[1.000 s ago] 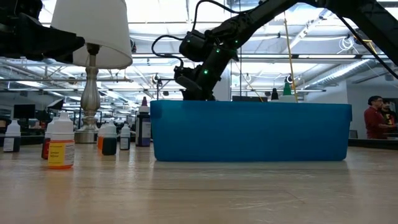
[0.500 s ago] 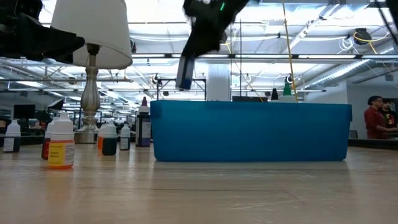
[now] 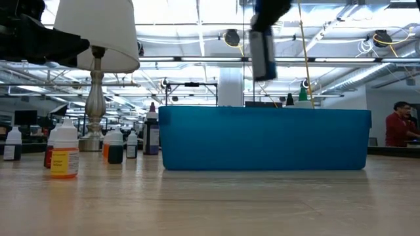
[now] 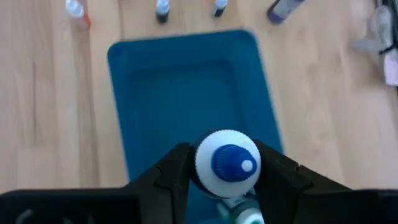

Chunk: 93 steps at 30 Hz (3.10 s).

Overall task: Pick & Place food coloring
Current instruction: Put the large blue food coloring bottle into the blue bin, then put the large purple food coloring bottle into the blue bin

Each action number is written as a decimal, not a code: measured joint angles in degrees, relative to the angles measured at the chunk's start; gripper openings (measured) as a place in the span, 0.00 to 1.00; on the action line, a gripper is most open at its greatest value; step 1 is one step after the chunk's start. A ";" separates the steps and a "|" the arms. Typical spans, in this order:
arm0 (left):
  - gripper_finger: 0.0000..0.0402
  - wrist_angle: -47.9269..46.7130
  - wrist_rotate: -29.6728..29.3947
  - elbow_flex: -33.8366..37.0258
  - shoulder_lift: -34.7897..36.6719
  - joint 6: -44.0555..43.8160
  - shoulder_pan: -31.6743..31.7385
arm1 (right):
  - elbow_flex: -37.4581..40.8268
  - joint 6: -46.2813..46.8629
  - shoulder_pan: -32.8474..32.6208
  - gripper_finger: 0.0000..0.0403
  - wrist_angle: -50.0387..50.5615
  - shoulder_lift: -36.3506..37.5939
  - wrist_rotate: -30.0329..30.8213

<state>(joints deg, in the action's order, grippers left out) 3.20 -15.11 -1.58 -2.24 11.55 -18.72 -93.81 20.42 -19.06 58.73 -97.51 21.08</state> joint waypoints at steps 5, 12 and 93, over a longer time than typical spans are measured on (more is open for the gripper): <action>0.26 -0.02 0.02 0.00 0.02 -0.02 0.00 | 7.49 6.83 -4.84 0.32 -0.48 0.93 0.54; 0.26 -0.12 0.00 0.00 0.00 -0.02 0.00 | 18.29 16.29 -7.34 0.32 -3.73 3.78 3.78; 0.26 -0.08 0.02 0.00 0.00 -0.02 0.00 | -1.69 -20.97 24.33 0.56 -33.48 -0.39 -14.26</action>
<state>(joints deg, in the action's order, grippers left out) 3.12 -15.09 -1.58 -2.24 11.53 -18.72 -95.49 -0.55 5.27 25.25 -97.90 6.82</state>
